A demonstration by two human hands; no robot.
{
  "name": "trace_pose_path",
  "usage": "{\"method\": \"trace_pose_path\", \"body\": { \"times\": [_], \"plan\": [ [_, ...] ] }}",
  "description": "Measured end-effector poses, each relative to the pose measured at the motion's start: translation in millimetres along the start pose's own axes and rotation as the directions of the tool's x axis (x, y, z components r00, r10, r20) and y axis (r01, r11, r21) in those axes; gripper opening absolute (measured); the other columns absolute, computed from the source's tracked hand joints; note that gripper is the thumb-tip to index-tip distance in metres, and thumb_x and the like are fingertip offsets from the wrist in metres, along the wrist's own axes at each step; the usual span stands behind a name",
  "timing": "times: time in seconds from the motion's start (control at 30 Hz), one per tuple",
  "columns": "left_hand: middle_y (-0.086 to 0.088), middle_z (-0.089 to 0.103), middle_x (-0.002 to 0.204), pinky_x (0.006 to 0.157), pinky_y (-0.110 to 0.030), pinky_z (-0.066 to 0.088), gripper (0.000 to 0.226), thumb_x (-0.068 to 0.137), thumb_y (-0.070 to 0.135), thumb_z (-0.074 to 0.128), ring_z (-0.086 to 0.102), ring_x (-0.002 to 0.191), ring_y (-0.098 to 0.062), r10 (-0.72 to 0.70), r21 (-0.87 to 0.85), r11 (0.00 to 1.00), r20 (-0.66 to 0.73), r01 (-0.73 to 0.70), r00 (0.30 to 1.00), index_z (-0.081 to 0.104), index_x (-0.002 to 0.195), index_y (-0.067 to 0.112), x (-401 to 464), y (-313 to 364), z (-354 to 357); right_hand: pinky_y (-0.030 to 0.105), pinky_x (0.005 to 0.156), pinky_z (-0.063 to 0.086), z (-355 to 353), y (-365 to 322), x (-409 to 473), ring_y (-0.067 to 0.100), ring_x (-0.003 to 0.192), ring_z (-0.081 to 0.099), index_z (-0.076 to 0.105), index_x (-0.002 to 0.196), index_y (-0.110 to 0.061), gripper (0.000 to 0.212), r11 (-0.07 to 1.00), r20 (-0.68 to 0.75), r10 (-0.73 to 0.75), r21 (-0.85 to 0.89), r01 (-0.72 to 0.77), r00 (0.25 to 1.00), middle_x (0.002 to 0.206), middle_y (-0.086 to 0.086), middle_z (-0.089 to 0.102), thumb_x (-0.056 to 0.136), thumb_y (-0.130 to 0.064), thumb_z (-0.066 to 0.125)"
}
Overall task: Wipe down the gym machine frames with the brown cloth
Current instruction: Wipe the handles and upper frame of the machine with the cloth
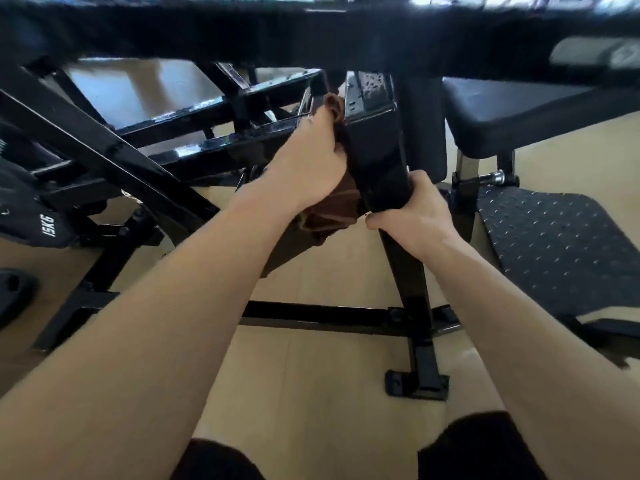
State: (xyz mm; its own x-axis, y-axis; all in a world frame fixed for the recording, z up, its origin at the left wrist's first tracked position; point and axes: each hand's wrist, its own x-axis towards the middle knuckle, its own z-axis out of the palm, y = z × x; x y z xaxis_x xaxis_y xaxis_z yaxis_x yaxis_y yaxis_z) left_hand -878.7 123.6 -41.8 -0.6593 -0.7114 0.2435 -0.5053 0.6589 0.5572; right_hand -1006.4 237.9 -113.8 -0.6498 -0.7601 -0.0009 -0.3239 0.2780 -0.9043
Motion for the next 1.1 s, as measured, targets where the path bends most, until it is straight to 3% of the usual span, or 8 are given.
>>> {"method": "trace_pose_path", "body": {
  "times": [0.1,0.27,0.4,0.5,0.63,0.8,0.93,1.1],
  "plan": [
    [-0.007,0.058,0.137,0.105,-0.040,0.043,0.047,0.098,0.007,0.045,0.054,0.125,-0.027,0.012,-0.057,0.998,0.026,-0.010,1.000,0.044,0.144,0.014,1,1,-3,0.019,0.062,0.039,1,-6,-3,0.001,0.086,0.052,0.045,0.115,-0.030,0.062,0.999,-0.009,0.037,0.000,-0.037,0.999,0.099,-0.015,0.057,0.070,-0.014,0.086],
    [-0.021,0.053,0.128,0.099,-0.044,0.045,0.035,0.100,0.011,0.048,0.053,0.116,-0.036,0.199,0.135,0.974,-0.128,-0.182,0.972,0.047,0.132,-0.003,-42,-13,12,0.017,0.061,0.039,9,-8,-8,0.000,0.084,0.052,0.046,0.115,-0.027,0.062,0.997,-0.068,0.071,0.043,-0.068,0.995,0.098,-0.016,0.056,0.071,-0.006,0.082],
    [-0.030,0.052,0.124,0.085,-0.044,0.041,0.034,0.103,0.015,0.046,0.052,0.110,-0.044,0.197,0.111,0.977,-0.175,-0.180,0.965,0.046,0.130,-0.005,-58,-15,19,0.002,0.050,0.039,15,-5,-11,-0.004,0.084,0.052,0.046,0.117,-0.028,0.065,0.997,-0.115,0.049,0.069,-0.041,0.992,0.097,-0.019,0.056,0.071,-0.003,0.083],
    [-0.026,0.052,0.124,0.091,-0.046,0.045,0.033,0.105,0.015,0.043,0.054,0.111,-0.041,0.261,0.216,0.949,-0.119,-0.232,0.958,0.045,0.131,-0.006,-31,-21,12,0.006,0.053,0.038,16,-5,-10,-0.002,0.085,0.053,0.046,0.115,-0.030,0.064,0.997,-0.126,0.060,0.051,-0.054,0.990,0.097,-0.019,0.056,0.069,-0.006,0.084],
    [-0.021,0.050,0.134,0.096,-0.046,0.042,0.038,0.105,0.015,0.041,0.053,0.120,-0.041,0.073,0.235,0.970,-0.008,-0.069,0.997,0.040,0.141,0.005,14,-23,1,0.006,0.048,0.041,18,-4,-8,0.001,0.088,0.056,0.048,0.112,-0.032,0.063,0.998,-0.148,0.065,0.030,-0.061,0.987,0.099,-0.016,0.059,0.066,-0.010,0.085],
    [-0.015,0.049,0.126,0.093,-0.042,0.045,0.042,0.101,0.029,0.053,0.050,0.110,-0.033,0.296,0.182,0.942,-0.052,-0.282,0.954,0.046,0.133,0.004,-27,-27,8,0.017,0.055,0.042,22,-3,-5,0.005,0.086,0.057,0.049,0.099,-0.034,0.057,0.997,-0.190,0.072,0.043,-0.065,0.979,0.094,-0.012,0.060,0.062,-0.006,0.082],
    [-0.014,0.049,0.124,0.093,-0.045,0.049,0.041,0.100,0.027,0.051,0.054,0.107,-0.032,0.292,0.198,0.940,-0.044,-0.278,0.956,0.044,0.134,0.005,-24,-39,4,0.020,0.057,0.040,24,-3,-6,0.006,0.085,0.055,0.050,0.109,-0.029,0.061,0.996,-0.201,0.084,0.029,-0.079,0.976,0.094,-0.010,0.059,0.063,-0.005,0.081],
    [-0.019,0.050,0.127,0.092,-0.039,0.049,0.046,0.099,0.024,0.045,0.056,0.106,-0.032,0.317,0.404,0.869,-0.008,-0.287,0.949,0.039,0.139,0.003,-16,-31,-1,0.020,0.057,0.039,23,-2,-7,0.005,0.085,0.053,0.049,0.114,-0.029,0.063,0.996,-0.204,0.085,0.002,-0.086,0.975,0.096,-0.012,0.057,0.065,-0.007,0.082]
  ]
}}
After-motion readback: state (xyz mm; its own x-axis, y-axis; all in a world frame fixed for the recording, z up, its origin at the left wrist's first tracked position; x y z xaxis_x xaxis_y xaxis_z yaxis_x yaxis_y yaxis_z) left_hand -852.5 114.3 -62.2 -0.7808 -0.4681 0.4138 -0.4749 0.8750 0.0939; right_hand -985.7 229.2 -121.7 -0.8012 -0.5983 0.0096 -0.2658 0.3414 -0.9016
